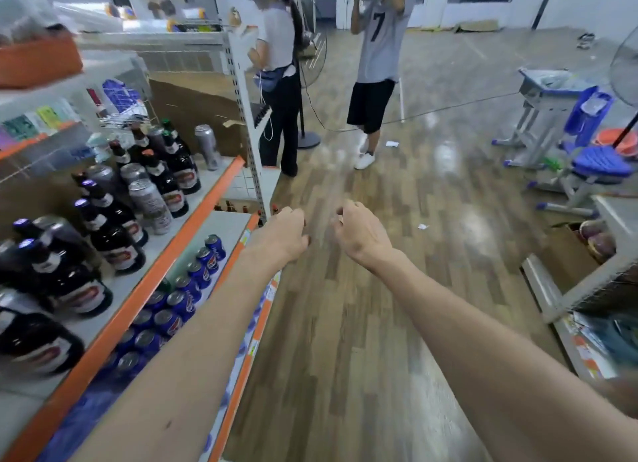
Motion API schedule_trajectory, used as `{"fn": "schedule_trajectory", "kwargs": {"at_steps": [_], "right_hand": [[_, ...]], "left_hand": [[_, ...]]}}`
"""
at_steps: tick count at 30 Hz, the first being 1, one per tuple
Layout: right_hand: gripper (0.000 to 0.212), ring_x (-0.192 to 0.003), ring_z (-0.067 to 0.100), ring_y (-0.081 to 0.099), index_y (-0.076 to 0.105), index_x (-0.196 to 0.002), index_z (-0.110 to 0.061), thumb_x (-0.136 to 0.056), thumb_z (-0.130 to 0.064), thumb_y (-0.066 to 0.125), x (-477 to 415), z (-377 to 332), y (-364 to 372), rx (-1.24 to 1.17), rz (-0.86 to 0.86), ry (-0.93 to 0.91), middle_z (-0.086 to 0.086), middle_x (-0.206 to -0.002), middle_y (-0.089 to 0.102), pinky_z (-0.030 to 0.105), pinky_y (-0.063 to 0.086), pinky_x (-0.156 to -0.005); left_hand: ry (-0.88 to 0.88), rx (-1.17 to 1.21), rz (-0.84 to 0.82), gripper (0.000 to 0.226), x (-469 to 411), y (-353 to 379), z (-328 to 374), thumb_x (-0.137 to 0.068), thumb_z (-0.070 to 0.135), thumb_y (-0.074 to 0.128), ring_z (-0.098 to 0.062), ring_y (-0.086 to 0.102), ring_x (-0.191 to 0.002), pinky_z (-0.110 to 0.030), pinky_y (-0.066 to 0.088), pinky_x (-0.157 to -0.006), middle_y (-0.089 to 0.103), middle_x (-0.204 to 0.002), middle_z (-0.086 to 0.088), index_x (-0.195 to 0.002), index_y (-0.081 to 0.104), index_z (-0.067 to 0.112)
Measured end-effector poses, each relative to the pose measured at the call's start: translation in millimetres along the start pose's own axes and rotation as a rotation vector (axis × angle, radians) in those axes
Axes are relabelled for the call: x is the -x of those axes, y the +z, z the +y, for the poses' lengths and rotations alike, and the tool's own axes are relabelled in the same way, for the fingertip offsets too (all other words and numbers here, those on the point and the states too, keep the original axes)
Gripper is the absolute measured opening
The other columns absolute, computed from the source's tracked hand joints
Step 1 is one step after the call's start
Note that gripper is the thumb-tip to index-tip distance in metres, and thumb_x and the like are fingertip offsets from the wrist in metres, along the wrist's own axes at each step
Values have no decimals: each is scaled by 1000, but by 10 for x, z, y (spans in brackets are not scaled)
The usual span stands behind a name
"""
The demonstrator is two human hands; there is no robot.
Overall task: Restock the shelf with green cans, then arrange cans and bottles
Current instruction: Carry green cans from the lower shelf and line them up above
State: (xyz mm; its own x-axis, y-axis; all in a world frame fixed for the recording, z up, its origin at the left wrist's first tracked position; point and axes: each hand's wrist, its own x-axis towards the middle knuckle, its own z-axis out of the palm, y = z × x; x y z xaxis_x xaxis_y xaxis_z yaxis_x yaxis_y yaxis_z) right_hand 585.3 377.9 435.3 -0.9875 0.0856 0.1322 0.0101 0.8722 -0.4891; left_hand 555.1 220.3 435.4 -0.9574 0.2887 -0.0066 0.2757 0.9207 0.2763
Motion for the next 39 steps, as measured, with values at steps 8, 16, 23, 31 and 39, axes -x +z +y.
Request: {"fn": "schedule_trajectory", "kwargs": {"at_steps": [8,16,23,31,39], "right_hand": [[26,-107,33,55,53,-113,-8,-100,-28,44,-1154,623,154,40,-71,-5,12,-117,57,43,47,-88],[25,-108,33,55,54,-115,-8,-99,-25,47,-2313,834,467,63,-169,-61,13,-117,57,41,46,-87],[27,-109,33,55,54,-118,-5,-97,-21,47,-3230,880,1156,16,-323,-201,15,-118,58,39,44,-90],[27,-106,35,56,58,-113,-4,-96,-23,48,-3955,827,2306,-10,-567,-359,16,-116,59,40,46,-84],[19,-104,37,57,56,-105,-4,-94,-17,48,-4424,167,3417,39,-704,-587,20,-111,61,38,39,-76]], "left_hand": [[-18,16,-50,31,-1425,424,178,-92,29,60,-33,56,-112,-47,48,-93,52,-122,-9,-119,54,15],[-101,79,-51,30,-2456,576,-91,-92,26,58,-31,58,-106,-46,50,-88,54,-119,-9,-119,55,13],[-266,120,-71,33,-2986,942,-551,-89,18,62,-34,61,-106,-46,52,-86,60,-118,-13,-119,56,7],[-628,184,-80,18,-3115,1555,-1184,-92,14,52,-31,57,-95,-39,43,-70,53,-104,-10,-108,57,11],[-931,260,42,29,-3140,1957,-2197,-92,17,51,-34,55,-112,-42,44,-83,55,-121,-14,-119,56,9]]}}
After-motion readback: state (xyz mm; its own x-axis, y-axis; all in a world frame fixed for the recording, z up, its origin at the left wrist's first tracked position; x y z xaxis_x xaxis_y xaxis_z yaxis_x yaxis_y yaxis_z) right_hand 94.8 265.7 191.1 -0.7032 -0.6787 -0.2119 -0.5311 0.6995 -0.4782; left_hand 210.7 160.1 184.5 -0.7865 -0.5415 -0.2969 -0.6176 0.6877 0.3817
